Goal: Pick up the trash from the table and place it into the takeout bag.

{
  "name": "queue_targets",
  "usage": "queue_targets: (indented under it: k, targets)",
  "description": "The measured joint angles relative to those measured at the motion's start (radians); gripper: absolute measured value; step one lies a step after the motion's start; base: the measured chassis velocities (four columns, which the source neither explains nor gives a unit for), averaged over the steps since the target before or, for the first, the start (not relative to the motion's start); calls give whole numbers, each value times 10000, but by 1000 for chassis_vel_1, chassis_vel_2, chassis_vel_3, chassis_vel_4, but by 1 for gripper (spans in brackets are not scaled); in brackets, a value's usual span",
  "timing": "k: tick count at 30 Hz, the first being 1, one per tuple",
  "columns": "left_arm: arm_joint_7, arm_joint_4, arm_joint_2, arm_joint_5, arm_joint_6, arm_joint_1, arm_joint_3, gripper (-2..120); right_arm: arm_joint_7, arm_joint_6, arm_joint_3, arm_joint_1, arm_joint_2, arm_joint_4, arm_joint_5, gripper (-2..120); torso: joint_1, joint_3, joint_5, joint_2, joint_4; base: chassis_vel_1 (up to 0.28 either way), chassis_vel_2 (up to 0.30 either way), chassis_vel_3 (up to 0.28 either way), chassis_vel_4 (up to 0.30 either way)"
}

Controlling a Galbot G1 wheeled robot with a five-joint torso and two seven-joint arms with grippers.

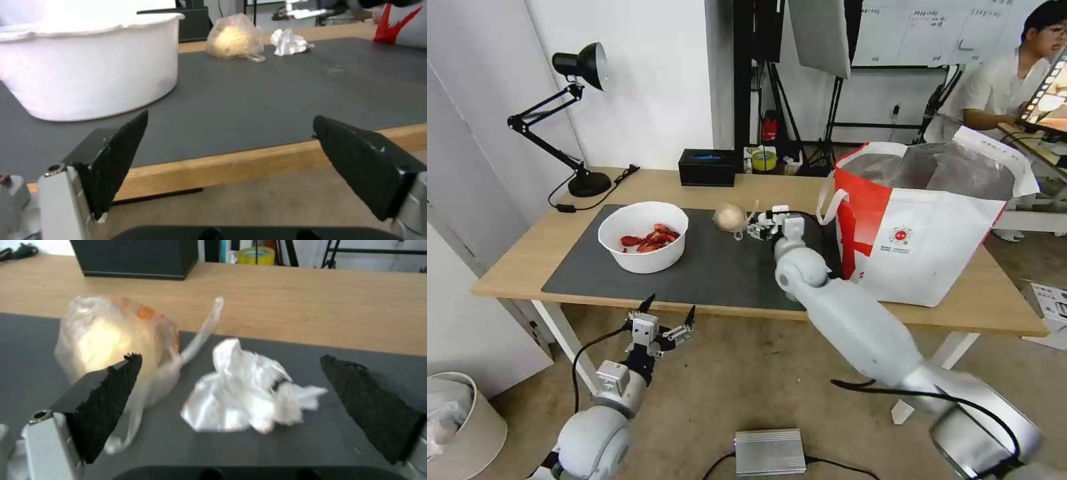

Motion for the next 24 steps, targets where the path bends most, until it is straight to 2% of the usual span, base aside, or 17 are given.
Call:
queue_targets:
  k: [1,4,8,24]
  targets:
    - [0,0,0,0,0,0,0,100,0,0,0,0,0,0,0,100,0,0,0,0,0,0,0,0,0]
    - [2,19,45,1,-19,10,-12,100,-269,25,95,593,617,-1226,-142,100,1,0,0,1,4,0,0,0,0]
    - [5,18,75,0,-32,8,-21,100,-347,35,205,846,827,-1743,-362,100,0,0,0,1,3,0,0,0,0]
    - [11,-25,169,-6,-42,-16,59,100,-516,-114,293,924,787,-2321,-578,100,0,0,1,1,2,0,0,0,0]
